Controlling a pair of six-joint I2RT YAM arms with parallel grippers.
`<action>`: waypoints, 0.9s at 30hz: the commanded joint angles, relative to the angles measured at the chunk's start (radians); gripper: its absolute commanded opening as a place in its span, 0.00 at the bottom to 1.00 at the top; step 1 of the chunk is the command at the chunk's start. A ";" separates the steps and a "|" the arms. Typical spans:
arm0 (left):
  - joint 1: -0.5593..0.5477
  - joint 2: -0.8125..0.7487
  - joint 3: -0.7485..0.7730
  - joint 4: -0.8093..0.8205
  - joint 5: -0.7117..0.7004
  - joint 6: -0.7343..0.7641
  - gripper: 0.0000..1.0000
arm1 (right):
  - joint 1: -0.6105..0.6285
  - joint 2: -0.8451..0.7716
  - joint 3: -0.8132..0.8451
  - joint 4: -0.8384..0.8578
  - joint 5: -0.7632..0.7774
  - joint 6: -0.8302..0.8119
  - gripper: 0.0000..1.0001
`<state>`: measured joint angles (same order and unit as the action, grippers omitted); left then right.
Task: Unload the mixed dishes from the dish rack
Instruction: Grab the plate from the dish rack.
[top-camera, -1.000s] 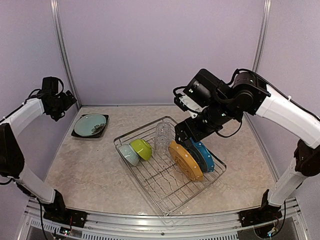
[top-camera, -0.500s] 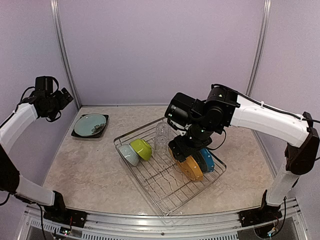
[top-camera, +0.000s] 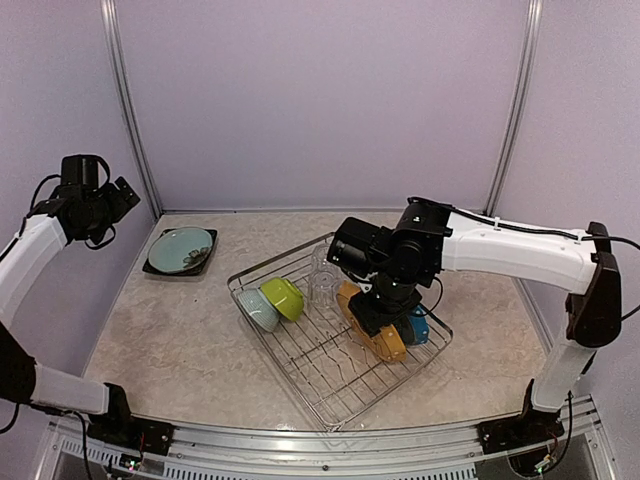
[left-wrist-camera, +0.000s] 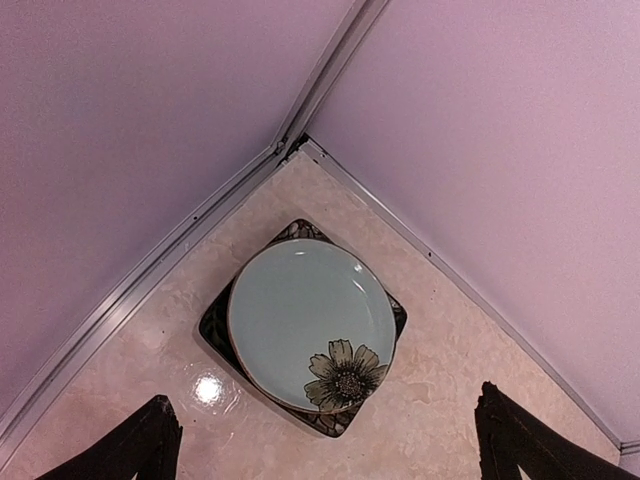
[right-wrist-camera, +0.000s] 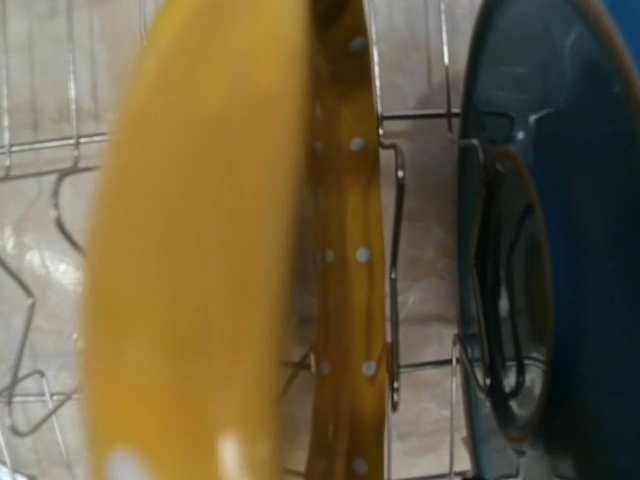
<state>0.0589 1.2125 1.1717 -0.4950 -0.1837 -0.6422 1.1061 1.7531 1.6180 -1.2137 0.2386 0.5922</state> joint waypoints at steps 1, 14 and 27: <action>-0.006 -0.016 -0.021 -0.031 -0.001 -0.021 0.99 | -0.015 0.026 -0.025 0.049 -0.008 0.002 0.55; -0.005 -0.019 -0.012 -0.041 0.011 -0.037 0.99 | -0.040 0.041 -0.023 0.073 -0.037 -0.010 0.34; -0.007 -0.014 -0.015 -0.034 0.025 -0.070 0.99 | -0.042 0.012 0.094 -0.003 -0.071 -0.008 0.21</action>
<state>0.0589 1.2083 1.1618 -0.5114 -0.1650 -0.6987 1.0748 1.7828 1.6249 -1.1786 0.1715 0.5449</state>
